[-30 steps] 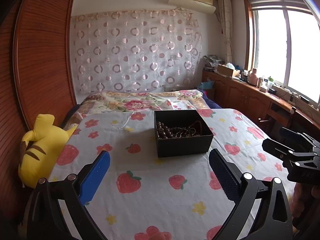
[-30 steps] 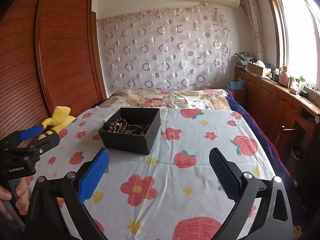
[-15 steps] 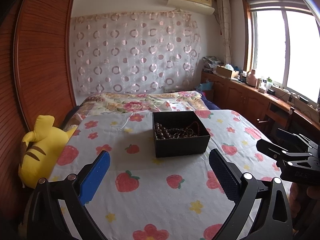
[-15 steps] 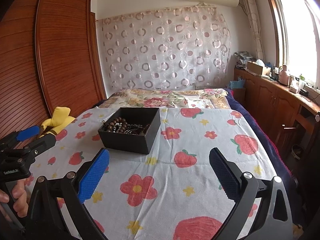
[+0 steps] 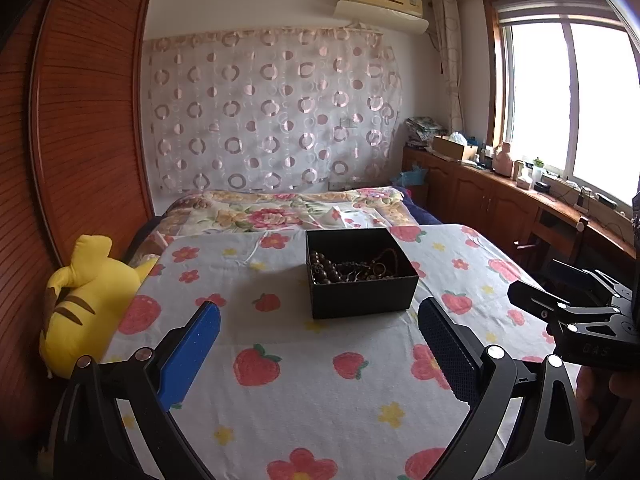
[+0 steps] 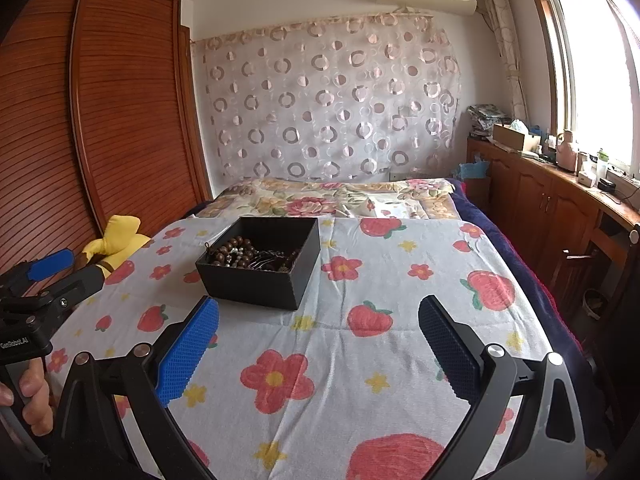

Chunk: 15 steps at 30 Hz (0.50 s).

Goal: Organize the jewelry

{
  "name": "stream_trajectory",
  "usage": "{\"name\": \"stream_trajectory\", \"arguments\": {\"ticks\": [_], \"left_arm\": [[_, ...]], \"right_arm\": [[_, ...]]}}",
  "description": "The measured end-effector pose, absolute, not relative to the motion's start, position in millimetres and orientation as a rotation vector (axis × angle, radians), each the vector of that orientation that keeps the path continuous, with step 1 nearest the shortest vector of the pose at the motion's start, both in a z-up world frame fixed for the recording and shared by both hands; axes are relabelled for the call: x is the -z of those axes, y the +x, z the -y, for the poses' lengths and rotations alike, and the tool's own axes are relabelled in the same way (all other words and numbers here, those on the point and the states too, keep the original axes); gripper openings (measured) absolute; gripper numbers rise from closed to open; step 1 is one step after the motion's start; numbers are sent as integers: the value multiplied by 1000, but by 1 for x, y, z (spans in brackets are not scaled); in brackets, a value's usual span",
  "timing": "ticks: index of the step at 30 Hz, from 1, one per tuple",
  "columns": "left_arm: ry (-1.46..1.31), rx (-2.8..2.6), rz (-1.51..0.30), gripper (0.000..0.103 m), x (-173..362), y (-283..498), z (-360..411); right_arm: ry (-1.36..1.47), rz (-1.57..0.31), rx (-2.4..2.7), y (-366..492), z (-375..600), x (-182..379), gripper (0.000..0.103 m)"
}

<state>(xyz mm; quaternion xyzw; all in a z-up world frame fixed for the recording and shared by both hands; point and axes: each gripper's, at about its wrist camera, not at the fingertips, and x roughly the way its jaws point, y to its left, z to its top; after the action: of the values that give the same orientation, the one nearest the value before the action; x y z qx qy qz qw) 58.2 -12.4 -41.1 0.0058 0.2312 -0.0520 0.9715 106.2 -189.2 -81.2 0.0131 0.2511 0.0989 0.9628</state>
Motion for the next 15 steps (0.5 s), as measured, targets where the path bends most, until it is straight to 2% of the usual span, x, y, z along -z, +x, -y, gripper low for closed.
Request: {"name": "stream_trajectory", "arguments": {"ticks": [15], "left_arm": [[11, 104, -457, 96, 34, 57, 10]], "right_arm": [[27, -499, -197, 106, 191, 77, 101]]}}
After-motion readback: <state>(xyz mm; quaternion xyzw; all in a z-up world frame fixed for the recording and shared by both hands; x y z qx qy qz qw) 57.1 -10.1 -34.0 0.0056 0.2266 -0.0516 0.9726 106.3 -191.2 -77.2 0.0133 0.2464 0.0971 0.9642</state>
